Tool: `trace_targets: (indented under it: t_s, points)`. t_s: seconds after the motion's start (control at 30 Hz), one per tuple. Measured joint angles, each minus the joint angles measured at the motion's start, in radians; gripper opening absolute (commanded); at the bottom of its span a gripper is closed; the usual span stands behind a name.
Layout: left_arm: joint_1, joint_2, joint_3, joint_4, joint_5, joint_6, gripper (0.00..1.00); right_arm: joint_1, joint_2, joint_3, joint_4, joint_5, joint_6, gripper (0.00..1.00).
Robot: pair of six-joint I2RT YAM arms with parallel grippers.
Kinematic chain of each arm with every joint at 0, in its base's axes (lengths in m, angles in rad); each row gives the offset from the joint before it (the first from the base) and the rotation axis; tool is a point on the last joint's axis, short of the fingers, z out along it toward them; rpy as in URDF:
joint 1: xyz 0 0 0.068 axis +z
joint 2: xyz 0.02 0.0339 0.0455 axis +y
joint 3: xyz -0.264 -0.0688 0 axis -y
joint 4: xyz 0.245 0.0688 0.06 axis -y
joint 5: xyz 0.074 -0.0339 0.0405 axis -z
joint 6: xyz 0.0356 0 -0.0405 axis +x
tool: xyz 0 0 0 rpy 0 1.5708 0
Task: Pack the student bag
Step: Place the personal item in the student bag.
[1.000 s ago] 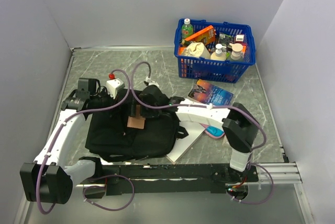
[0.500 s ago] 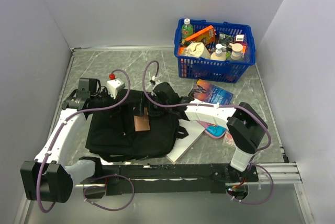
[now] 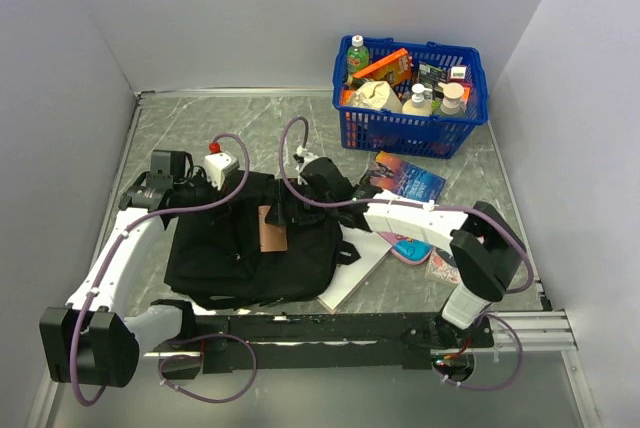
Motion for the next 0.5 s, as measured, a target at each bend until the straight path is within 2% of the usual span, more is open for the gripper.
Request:
trace_targets:
  t_s: [0.2, 0.5]
  points:
    - [0.0, 0.007, 0.0, 0.002, 0.0, 0.0, 0.01, 0.064, 0.003, 0.144, -0.211, 0.176, -0.057, 0.89]
    - [0.0, 0.007, 0.0, 0.002, 0.001, -0.001, 0.01, 0.217, 0.047, 0.313, -0.376, 0.419, -0.055, 0.9]
